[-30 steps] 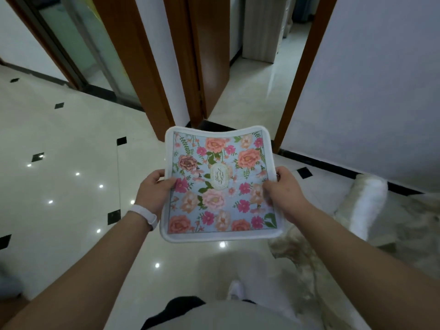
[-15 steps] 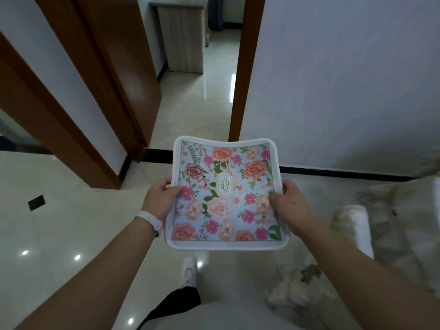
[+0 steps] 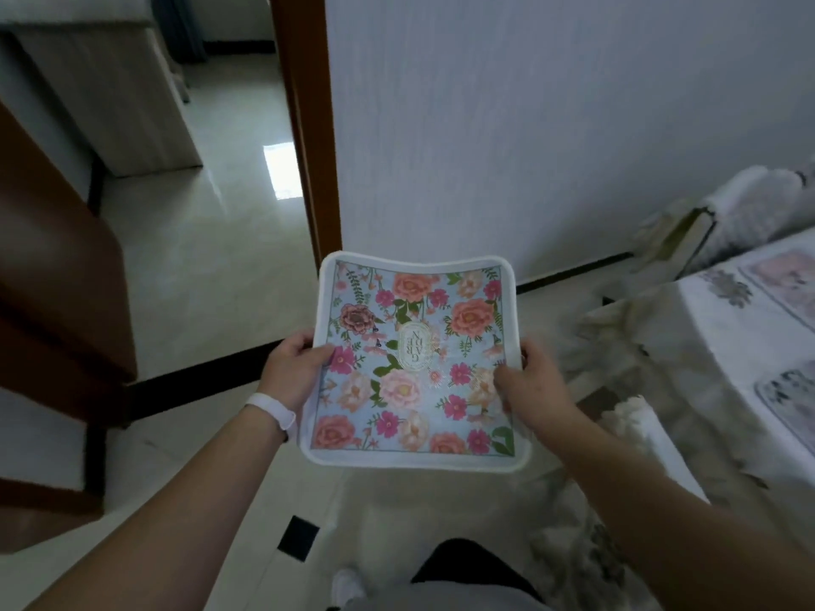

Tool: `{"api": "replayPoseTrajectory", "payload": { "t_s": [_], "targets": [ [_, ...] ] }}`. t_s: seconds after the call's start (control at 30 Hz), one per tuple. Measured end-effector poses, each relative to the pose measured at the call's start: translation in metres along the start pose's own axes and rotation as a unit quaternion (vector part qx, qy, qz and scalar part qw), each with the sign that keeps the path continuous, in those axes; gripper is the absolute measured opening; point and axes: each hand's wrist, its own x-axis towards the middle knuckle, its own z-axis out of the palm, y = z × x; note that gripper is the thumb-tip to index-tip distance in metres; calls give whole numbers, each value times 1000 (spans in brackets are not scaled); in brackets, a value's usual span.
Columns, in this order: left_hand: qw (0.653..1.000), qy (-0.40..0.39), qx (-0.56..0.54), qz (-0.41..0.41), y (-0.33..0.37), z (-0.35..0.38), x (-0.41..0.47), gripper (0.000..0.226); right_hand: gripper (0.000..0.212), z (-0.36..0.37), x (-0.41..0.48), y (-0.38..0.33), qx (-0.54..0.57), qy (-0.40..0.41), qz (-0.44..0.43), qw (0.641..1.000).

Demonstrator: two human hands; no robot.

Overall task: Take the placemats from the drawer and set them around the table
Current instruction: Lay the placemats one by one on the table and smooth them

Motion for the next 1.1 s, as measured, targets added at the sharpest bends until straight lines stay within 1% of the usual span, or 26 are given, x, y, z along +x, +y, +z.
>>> {"api": "replayPoseTrajectory", "payload": {
  "t_s": [0.1,0.23,0.37,0.47,0.57,0.7,0.8,0.9,1.1],
  "targets": [
    [999,-32,25,-12,11,33,31,6,18,-15,21,1,26,39,29,998],
    [997,-60,56,-15,25,78,75,7,19,-32,62,2,18,93,39,995],
    [995,-66,77,-14,41,122,123,17,23,-52,118,-2,40,95,46,994],
    [994,-70,80,-16,62,161,161,12,23,-73,165,-8,58,98,49,992],
    [990,-81,118,-6,86,211,193,12,24,-102,205,-16,75,96,58,991],
    [985,-120,125,9,117,282,223,17,24,-154,252,-29,90,116,43,988],
    [979,-151,138,22,131,330,238,16,25,-189,271,-30,100,150,59,982],
    [970,-190,148,16,142,375,252,16,26,-217,285,-24,111,184,70,974],
    [958,-244,150,10,157,454,290,12,21,-258,327,-21,130,244,101,956]
  ]
}}
